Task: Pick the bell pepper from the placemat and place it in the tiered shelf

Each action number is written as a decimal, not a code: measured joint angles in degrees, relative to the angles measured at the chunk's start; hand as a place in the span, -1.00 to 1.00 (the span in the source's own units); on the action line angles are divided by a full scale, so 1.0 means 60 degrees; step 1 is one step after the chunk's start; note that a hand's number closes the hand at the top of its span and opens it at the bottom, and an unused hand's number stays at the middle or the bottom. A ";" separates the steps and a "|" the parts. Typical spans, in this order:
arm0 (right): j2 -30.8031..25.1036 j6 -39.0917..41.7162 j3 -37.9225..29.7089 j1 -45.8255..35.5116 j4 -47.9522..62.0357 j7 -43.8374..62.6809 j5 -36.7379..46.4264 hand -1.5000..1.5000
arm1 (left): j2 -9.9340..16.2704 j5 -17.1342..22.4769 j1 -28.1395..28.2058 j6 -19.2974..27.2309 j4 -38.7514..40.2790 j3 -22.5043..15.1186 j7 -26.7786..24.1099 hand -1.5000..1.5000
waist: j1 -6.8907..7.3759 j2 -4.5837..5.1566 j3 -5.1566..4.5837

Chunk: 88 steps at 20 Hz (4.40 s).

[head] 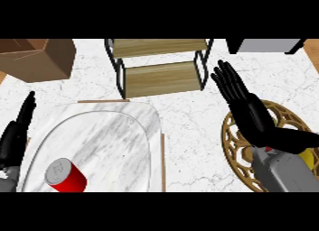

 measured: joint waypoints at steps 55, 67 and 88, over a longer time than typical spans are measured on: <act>-0.5061 -0.1394 0.1326 0.0264 0.0484 1.3849 0.5673 -1.00 | -0.1750 0.0556 -0.0437 -0.2270 -0.0200 -0.1344 0.1318 0.00 | 0.0460 0.0229 -0.0011; -0.3874 -0.0796 0.1738 -0.0730 0.2283 1.3864 0.6698 -1.00 | -0.1666 0.0463 0.0050 -0.2145 -0.0411 -0.1100 0.1276 0.00 | 0.0065 0.0096 -0.0038; -0.2232 0.0071 0.1073 -0.1012 0.3587 1.3702 0.7635 1.00 | -0.1789 0.0413 0.0272 -0.2297 -0.0590 -0.0794 0.1376 0.00 | -0.0072 0.0032 -0.0068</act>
